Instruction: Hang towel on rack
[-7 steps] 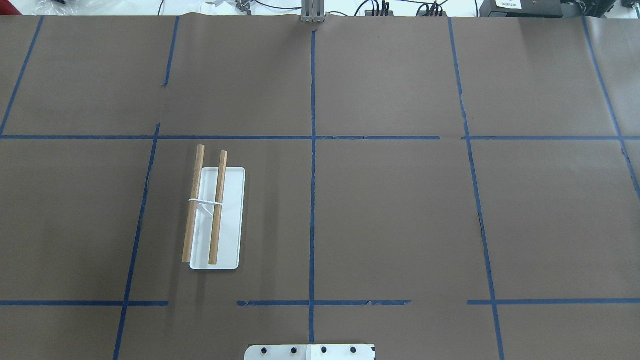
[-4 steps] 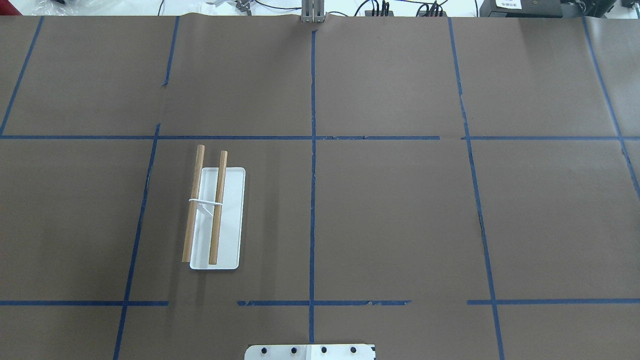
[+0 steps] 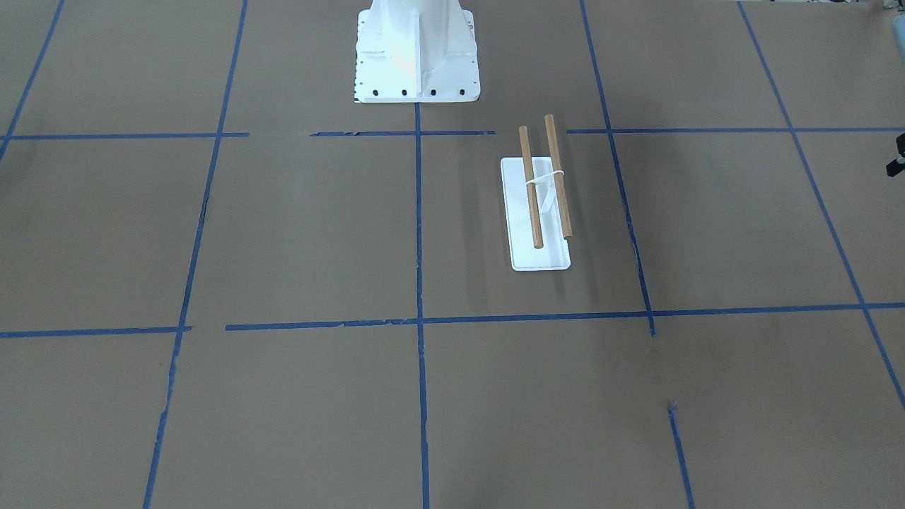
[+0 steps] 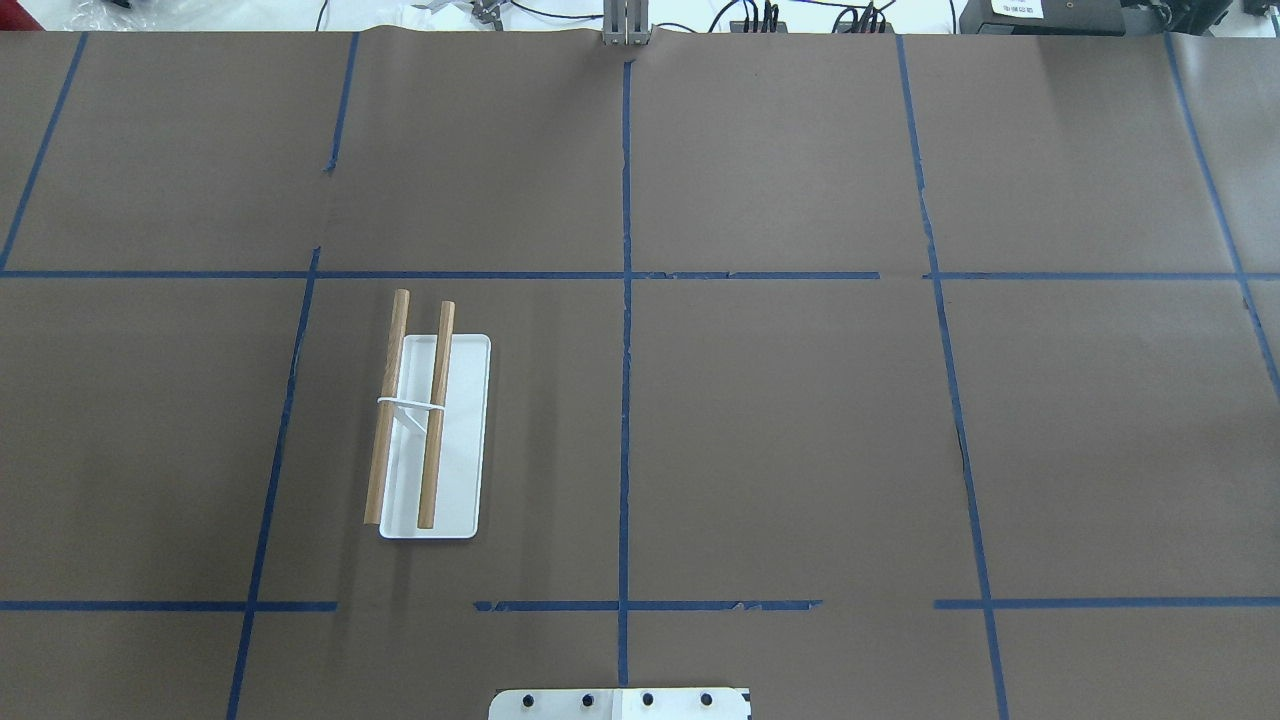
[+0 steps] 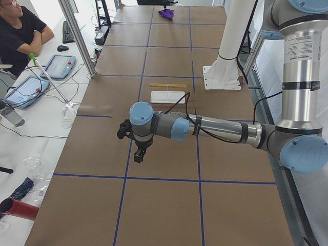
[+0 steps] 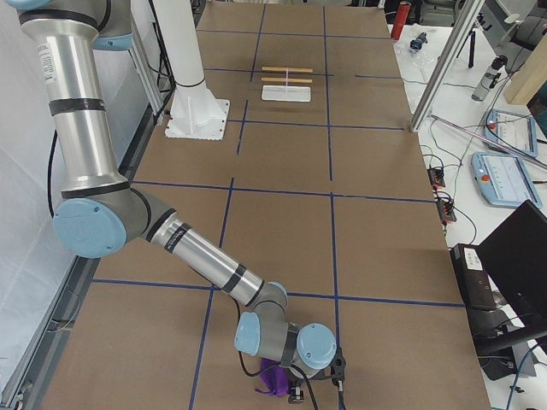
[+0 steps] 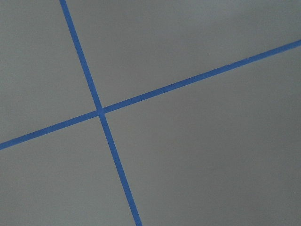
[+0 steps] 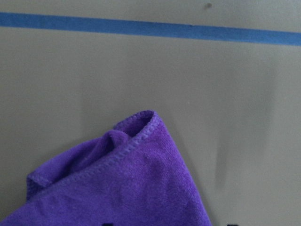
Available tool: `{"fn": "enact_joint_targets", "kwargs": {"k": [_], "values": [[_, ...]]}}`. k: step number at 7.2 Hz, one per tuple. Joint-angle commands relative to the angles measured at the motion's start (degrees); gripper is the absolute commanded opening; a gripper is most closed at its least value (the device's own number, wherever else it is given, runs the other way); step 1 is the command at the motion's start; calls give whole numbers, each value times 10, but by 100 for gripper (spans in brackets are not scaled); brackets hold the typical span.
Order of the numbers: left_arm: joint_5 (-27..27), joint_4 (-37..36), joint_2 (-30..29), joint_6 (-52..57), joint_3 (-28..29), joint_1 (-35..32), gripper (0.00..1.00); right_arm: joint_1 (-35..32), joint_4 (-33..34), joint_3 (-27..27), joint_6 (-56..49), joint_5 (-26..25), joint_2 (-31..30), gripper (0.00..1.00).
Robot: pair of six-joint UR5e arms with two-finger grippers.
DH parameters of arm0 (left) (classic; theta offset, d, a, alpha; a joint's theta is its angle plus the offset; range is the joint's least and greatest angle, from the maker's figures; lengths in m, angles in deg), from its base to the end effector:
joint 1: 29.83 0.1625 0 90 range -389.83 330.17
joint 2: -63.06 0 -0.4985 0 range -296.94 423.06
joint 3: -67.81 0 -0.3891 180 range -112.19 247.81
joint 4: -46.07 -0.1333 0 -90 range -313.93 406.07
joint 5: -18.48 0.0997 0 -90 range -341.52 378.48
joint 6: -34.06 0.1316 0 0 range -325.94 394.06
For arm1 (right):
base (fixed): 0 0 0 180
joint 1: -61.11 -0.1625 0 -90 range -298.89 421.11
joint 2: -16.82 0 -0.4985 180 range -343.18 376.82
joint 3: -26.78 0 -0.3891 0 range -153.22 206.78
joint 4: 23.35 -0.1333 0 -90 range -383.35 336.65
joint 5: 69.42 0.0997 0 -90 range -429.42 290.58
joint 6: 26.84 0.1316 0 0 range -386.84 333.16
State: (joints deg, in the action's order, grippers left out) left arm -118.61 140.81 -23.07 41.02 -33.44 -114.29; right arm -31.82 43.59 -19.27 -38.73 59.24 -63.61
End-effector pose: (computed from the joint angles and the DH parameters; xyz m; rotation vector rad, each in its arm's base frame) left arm 0.0085 -0.4699 0.6766 0.2103 0.8191 0.2920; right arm 0.0756 -0.4784 0.9941 -0.1017 -0.6915 -0.0833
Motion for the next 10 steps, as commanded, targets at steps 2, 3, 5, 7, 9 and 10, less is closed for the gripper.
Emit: {"fn": "enact_joint_targets", "kwargs": {"k": [2,3,5,7,9,10], "values": [[1,0,-4,2,3,0,100,25,-2,14,0,-17,5,79],[0,0,-5,2,0,0,100,28,-2,16,0,-21,6,61],[0,0,-6,2,-1,0,100,28,-2,20,0,-22,6,0],[0,0,-6,2,-3,-1,100,30,-1,19,0,-22,12,0],[0,0,-7,2,-2,-1,100,26,55,-80,4,-7,15,0],[-1,-1,-7,-2,-1,-1,100,25,144,-180,3,10,1,0]]}}
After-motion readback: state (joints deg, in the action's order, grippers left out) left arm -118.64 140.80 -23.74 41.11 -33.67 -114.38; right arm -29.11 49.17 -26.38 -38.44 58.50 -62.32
